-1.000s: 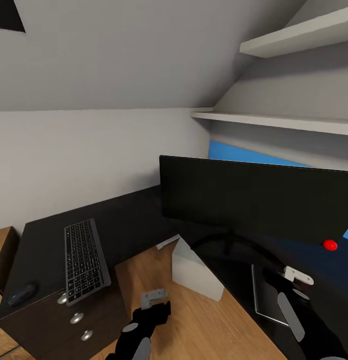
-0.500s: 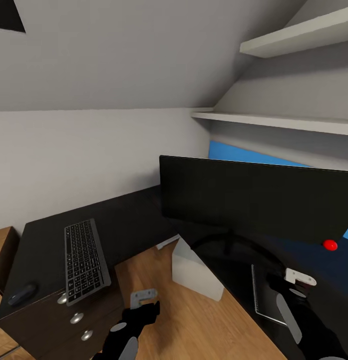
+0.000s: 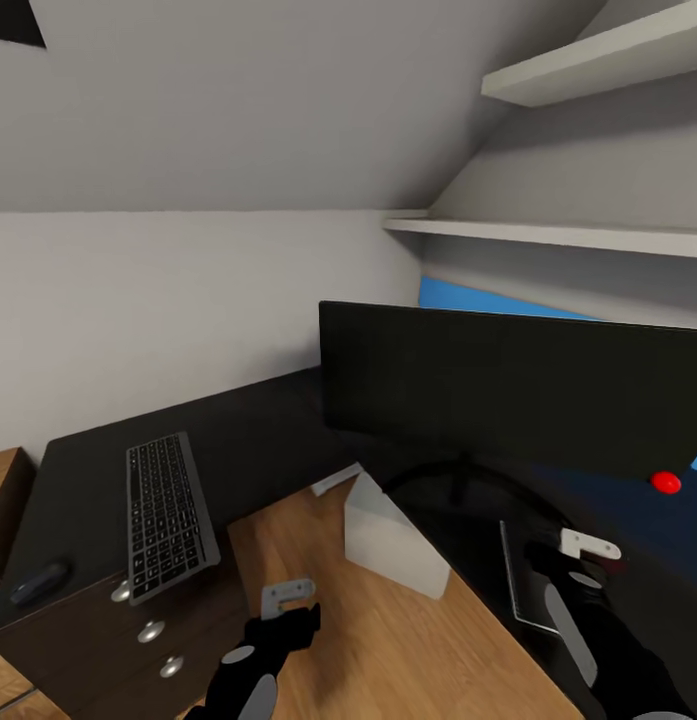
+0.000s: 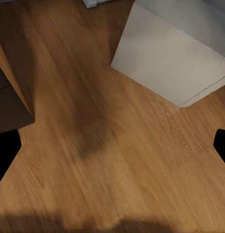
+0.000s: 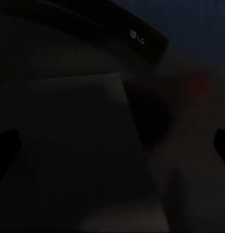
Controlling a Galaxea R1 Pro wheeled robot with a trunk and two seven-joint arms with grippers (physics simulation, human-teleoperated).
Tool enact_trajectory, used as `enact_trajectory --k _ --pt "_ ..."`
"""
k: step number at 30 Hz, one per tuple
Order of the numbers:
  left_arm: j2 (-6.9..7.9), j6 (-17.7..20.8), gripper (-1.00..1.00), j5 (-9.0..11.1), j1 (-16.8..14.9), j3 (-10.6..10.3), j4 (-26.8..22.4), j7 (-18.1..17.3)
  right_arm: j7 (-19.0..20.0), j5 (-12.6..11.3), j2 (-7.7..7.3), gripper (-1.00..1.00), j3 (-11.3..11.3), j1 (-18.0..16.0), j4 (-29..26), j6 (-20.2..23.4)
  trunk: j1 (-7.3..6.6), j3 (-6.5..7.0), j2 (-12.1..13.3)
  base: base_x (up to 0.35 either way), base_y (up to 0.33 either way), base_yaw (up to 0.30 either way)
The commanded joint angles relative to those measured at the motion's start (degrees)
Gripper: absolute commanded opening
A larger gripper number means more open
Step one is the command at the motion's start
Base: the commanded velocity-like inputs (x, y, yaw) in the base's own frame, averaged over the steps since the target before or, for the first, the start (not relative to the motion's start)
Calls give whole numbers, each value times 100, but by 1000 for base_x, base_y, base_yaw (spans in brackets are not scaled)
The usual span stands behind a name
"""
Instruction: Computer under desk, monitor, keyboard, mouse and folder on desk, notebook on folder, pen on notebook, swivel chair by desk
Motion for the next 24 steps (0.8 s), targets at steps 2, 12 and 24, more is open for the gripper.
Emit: enact_trajectory --k 2,12,24 --pt "-7 10 100 49 -5 -19 45 56 -19 -121 1 100 33 1 150 10 45 -43 -85 0 0 0" --pt "-11 2 100 51 -5 -25 114 56 -15 -123 -1 100 55 1 149 3 67 -61 -125 0 0 0" --pt "-1 3 100 58 -5 -16 122 51 -15 -124 -1 100 55 1 149 -5 67 -61 -125 0 0 0"
